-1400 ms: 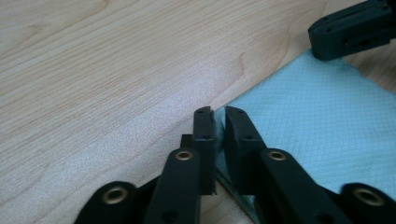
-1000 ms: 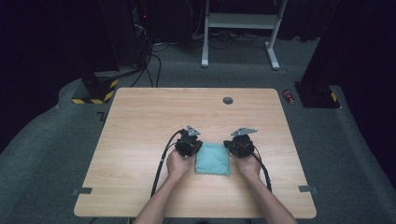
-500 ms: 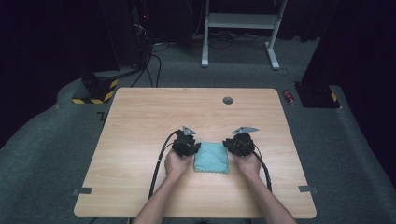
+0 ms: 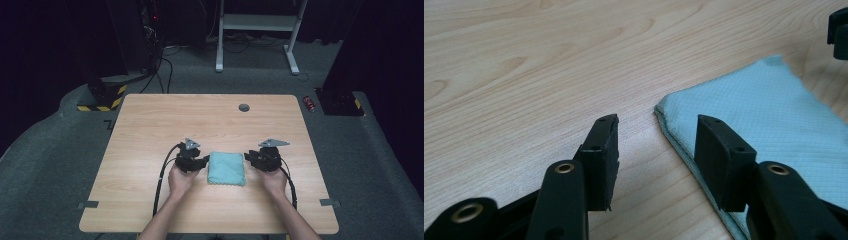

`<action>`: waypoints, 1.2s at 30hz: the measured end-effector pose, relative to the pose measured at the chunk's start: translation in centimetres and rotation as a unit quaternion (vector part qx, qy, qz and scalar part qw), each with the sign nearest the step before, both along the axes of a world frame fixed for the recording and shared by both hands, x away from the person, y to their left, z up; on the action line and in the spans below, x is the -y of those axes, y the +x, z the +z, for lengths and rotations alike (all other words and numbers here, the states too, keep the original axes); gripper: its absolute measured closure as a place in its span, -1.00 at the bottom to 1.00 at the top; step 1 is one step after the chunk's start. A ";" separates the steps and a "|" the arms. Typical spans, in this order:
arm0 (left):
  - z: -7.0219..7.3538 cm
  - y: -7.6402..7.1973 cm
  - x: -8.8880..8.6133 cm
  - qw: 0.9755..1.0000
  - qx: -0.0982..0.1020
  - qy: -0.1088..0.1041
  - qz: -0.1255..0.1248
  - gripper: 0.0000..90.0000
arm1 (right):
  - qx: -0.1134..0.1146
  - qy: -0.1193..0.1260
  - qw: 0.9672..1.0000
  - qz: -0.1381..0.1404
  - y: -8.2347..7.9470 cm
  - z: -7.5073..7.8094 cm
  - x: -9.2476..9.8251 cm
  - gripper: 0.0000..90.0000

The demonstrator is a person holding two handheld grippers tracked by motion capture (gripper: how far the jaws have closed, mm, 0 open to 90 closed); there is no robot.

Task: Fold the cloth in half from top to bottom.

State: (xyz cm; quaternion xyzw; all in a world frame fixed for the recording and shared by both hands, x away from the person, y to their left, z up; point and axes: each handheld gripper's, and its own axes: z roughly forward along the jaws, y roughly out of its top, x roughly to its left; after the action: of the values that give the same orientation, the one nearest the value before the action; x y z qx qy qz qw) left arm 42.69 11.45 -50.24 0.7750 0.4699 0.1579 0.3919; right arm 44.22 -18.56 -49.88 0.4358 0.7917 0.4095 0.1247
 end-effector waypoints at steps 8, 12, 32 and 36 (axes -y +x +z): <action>0.5 -1.2 -1.5 1.000 0.009 -0.020 0.006 0.11 | 0.011 0.010 1.000 -0.007 -0.9 0.4 1.6 0.50; 0.6 -1.9 -2.4 1.000 0.013 -0.018 0.010 0.10 | 0.008 0.022 1.000 -0.009 -1.6 0.5 2.4 0.48; -0.1 -5.1 -5.5 0.999 0.027 0.001 0.028 0.05 | 0.021 -0.021 0.999 -0.015 -4.5 -0.3 5.4 0.44; -0.5 -5.7 -6.0 0.999 0.023 0.000 0.033 0.03 | 0.020 -0.031 0.999 -0.020 -5.0 -0.7 5.9 0.44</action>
State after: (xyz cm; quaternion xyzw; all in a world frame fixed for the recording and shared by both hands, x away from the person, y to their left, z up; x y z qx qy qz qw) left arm 37.00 17.41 -50.70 0.7552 0.4859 0.1888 0.3975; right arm 39.19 -24.44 -50.53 0.4390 0.7929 0.3904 0.1617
